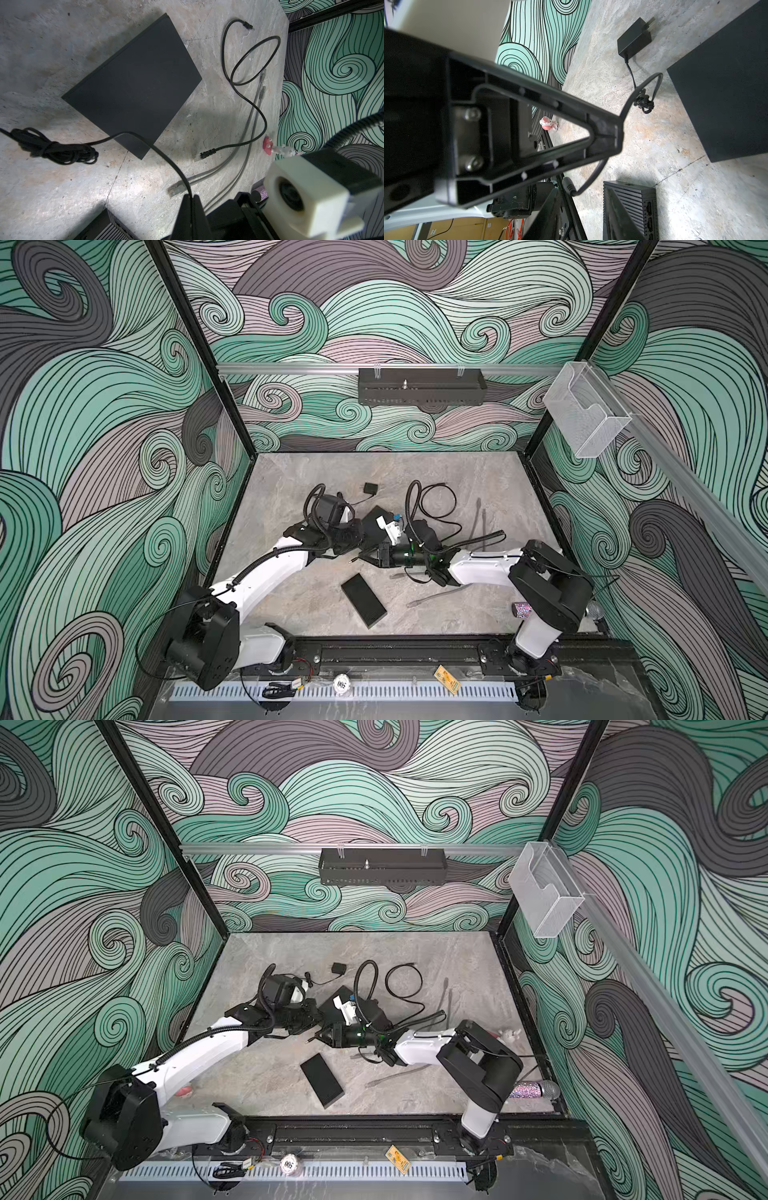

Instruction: Insert the plug into the switch port

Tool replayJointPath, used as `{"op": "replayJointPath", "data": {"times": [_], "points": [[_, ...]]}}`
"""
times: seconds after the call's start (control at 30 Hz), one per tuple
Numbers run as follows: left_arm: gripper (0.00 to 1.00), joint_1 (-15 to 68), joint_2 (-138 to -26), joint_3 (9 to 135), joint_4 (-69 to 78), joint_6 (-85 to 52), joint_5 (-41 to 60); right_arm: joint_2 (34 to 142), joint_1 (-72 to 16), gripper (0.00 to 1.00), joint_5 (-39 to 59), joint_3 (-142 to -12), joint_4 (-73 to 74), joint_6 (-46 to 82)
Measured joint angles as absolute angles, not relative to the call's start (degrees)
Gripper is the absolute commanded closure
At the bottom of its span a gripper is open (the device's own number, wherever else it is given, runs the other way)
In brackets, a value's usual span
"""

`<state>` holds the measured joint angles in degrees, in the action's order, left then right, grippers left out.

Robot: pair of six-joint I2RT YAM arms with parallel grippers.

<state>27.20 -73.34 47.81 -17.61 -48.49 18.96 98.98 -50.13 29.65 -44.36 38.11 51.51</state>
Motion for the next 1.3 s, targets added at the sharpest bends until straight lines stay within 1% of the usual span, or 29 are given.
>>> {"op": "replayJointPath", "data": {"times": [0.2,0.33,0.37,0.4,0.43,0.47,0.53,0.57,0.6,0.7,0.87,0.9,0.93,1.03,1.17,1.3], "points": [[1.00,27.2,-72.2,46.8,-17.1,-48.7,19.1,101.9,-50.1,0.71,30.9,-45.6,41.8,53.8],[1.00,27.2,-71.7,46.7,-17.0,-48.7,19.1,102.3,-49.9,0.88,31.9,-45.9,43.5,54.8],[1.00,27.2,-71.7,46.7,-16.9,-48.7,19.1,102.3,-49.9,0.90,32.0,-45.9,43.8,54.9],[0.95,27.2,-71.7,46.7,-16.9,-48.7,19.1,102.3,-49.8,0.91,32.1,-45.9,43.9,55.0],[0.84,27.2,-71.7,46.7,-17.0,-48.5,19.1,102.3,-49.8,0.92,32.1,-45.9,43.7,55.0],[0.69,27.2,-71.7,47.0,-17.3,-47.9,19.1,102.3,-49.7,0.93,32.1,-45.9,43.7,54.7],[0.35,27.2,-71.7,48.4,-19.5,-46.0,19.2,102.2,-49.5,0.97,32.2,-45.9,43.8,54.4],[0.13,27.2,-71.7,49.9,-21.0,-44.6,19.5,102.0,-49.5,1.00,32.2,-45.8,43.6,54.1],[0.02,27.2,-71.7,51.0,-22.1,-43.4,19.6,101.8,-49.2,1.00,32.3,-45.6,43.4,53.6],[0.01,27.2,-69.8,55.7,-25.9,-37.8,19.7,100.4,-47.9,1.00,32.9,-44.5,42.5,52.3],[0.02,27.2,-61.9,59.5,-29.8,-28.4,19.0,95.4,-43.5,1.00,34.6,-39.2,41.5,50.6],[0.07,27.2,-60.8,59.7,-30.3,-27.0,18.9,93.8,-42.7,1.00,34.9,-38.0,40.8,50.0],[0.14,27.2,-60.0,60.0,-30.8,-25.5,18.9,91.6,-41.7,1.00,35.0,-36.5,39.4,49.3],[0.26,27.2,-60.0,60.2,-31.2,-22.0,20.4,84.4,-39.1,1.00,35.0,-33.3,34.3,46.5],[0.31,29.5,-63.7,60.4,-31.3,-17.8,23.4,72.2,-36.2,1.00,34.4,-31.2,25.0,41.8],[0.33,37.3,-67.4,61.7,-31.4,-9.0,23.9,62.6,-35.0,1.00,34.0,-31.0,18.2,38.3]]}}
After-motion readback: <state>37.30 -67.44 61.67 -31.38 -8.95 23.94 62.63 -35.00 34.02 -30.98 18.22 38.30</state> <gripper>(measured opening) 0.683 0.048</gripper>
